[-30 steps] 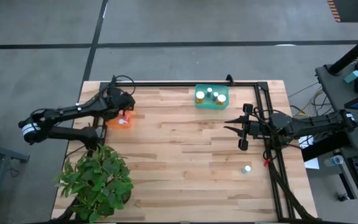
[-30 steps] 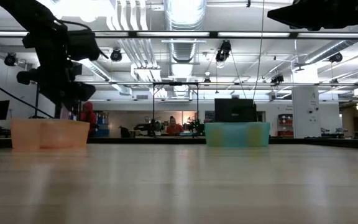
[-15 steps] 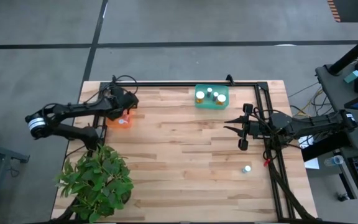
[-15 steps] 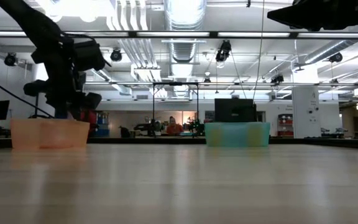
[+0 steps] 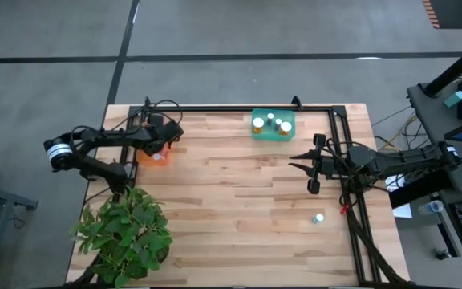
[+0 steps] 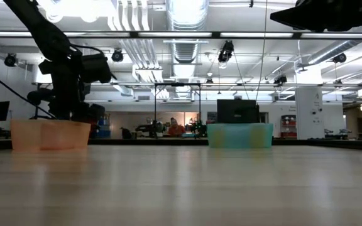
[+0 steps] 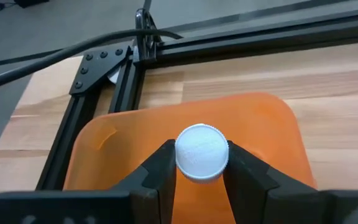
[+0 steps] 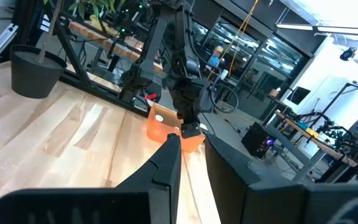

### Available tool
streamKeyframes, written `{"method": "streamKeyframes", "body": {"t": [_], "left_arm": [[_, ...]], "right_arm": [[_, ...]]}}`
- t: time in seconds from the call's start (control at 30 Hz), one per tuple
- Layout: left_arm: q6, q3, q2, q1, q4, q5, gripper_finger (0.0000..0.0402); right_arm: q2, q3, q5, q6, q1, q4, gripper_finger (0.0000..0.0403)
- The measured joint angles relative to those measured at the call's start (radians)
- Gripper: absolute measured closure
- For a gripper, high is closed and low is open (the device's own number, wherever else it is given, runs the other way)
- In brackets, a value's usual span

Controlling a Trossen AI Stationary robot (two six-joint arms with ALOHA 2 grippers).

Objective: Pick and place medicine bottles into bin by pill shape (circle, oval)
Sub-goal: Put the pink tablet bottle into the orange bin

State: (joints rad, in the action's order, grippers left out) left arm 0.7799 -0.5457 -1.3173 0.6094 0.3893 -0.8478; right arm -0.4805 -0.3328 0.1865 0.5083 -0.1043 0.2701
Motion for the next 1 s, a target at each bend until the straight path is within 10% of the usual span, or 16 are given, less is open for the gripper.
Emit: {"method": "streamKeyframes", "body": {"t": [1.0], "left_arm": [[0.053,0.001,-0.003,0.006,-0.014,0.005,0.0250]], "right_arm": [[0.000,0.000,0.000,0.001,0.000,-0.004,0.0339]]}}
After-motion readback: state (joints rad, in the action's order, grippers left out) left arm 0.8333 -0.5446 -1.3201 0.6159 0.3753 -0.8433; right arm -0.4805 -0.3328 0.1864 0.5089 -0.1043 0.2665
